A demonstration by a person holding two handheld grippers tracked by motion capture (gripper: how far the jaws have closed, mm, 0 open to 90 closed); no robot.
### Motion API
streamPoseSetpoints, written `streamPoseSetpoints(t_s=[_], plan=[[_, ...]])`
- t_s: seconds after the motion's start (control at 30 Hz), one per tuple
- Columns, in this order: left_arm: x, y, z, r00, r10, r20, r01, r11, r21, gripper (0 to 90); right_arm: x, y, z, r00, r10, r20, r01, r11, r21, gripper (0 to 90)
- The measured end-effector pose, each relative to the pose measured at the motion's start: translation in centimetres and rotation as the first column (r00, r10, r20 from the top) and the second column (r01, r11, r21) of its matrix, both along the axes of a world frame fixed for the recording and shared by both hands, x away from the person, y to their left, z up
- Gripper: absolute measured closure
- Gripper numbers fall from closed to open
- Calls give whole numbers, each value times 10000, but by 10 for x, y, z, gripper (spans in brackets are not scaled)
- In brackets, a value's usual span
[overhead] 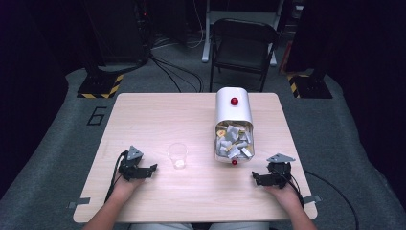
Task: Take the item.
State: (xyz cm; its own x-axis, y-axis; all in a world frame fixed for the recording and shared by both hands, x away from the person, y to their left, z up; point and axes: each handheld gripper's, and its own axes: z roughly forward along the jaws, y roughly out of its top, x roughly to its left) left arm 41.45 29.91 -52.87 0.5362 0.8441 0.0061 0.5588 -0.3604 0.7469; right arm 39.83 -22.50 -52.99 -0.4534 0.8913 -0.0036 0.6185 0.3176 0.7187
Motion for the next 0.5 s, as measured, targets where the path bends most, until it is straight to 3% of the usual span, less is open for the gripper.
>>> streamPoseSetpoints(t_s=[0.33, 0.5], plan=[[0, 0, 0, 10000, 41, 20, -41, 10000, -50, 202, 0, 0, 0, 10000, 1, -1, -1, 10000, 2, 0], [0, 1, 0, 9994, 347, 38, -347, 9994, -59, 219, 0, 0, 0, 10000, 1, 3, -1, 10000, 3, 0]])
